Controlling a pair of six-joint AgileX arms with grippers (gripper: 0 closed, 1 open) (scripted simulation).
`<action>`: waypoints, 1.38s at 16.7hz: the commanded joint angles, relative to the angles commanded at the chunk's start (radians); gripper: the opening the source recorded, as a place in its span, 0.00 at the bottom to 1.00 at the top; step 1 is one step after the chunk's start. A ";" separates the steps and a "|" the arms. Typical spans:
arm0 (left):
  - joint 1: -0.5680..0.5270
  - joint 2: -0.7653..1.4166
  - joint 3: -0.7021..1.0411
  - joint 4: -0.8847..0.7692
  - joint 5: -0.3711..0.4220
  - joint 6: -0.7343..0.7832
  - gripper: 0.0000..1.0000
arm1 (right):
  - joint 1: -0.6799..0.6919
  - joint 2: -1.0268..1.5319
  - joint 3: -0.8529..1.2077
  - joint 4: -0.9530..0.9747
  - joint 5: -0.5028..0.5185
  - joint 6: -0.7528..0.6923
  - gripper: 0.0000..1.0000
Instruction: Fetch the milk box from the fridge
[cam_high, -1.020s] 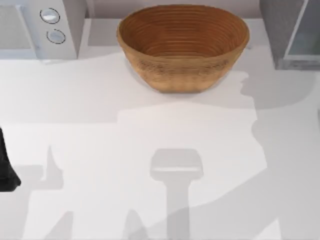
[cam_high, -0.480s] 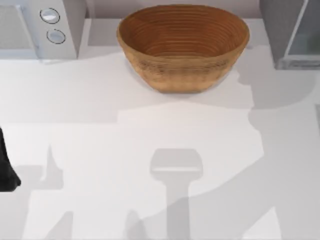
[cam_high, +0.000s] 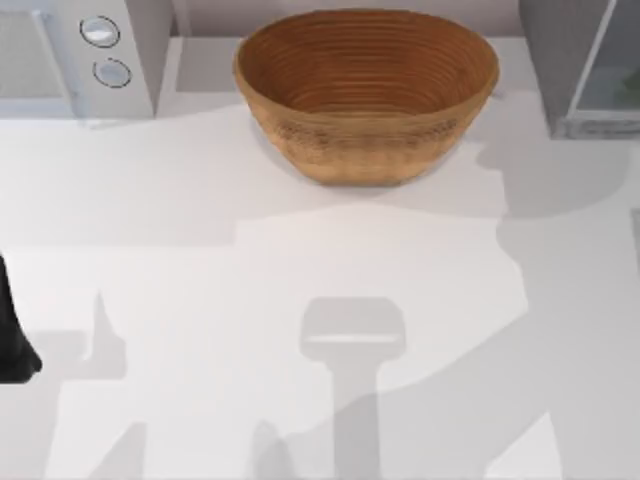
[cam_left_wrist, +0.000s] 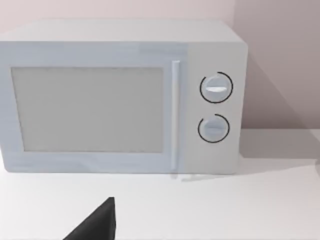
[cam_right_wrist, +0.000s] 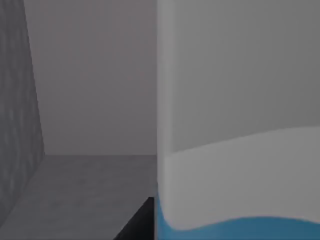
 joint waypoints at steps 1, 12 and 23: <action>0.000 0.000 0.000 0.000 0.000 0.000 1.00 | 0.000 0.000 0.000 0.000 0.000 0.000 0.25; 0.000 0.000 0.000 0.000 0.000 0.000 1.00 | 0.000 0.000 0.000 0.000 0.000 0.000 0.00; 0.000 0.000 0.000 0.000 0.000 0.000 1.00 | -0.003 -0.130 0.032 -0.161 -0.002 0.003 0.00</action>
